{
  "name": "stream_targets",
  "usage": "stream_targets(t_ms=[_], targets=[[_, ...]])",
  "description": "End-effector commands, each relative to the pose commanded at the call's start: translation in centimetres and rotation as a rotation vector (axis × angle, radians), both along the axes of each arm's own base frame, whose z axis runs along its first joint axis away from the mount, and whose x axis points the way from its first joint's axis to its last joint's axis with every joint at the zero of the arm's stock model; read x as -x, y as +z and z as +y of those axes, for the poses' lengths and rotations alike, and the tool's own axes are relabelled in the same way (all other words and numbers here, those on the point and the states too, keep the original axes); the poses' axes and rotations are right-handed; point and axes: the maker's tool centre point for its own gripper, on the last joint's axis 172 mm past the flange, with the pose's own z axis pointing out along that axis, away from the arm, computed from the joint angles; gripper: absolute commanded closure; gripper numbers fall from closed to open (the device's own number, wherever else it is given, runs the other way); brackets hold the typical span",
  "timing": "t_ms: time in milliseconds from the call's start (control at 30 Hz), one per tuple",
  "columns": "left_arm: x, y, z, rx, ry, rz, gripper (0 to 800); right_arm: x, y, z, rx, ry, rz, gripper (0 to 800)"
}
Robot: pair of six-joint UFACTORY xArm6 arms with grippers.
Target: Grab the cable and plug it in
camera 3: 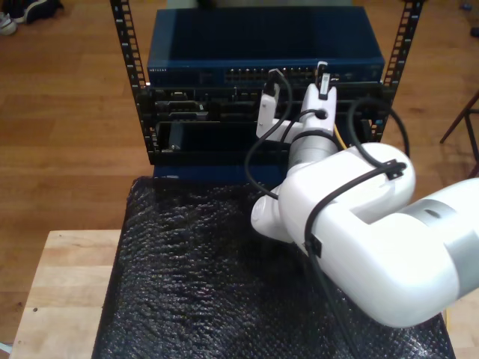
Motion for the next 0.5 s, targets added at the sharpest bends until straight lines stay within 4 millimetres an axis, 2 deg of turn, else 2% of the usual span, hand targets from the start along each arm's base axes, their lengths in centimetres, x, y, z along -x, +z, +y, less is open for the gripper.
stream_targets(t_ms=[267, 500], targets=[[0.0, 0.0, 0.0, 0.0, 0.0, 0.0, 0, 2.4, 1.5, 0.3, 0.013, 0.028, 0.02, 366], [0.0, 0.0, 0.0, 0.0, 0.0, 0.0, 0, 4.6, 1.8, -0.7, 0.02, 0.045, 0.083, 335]])
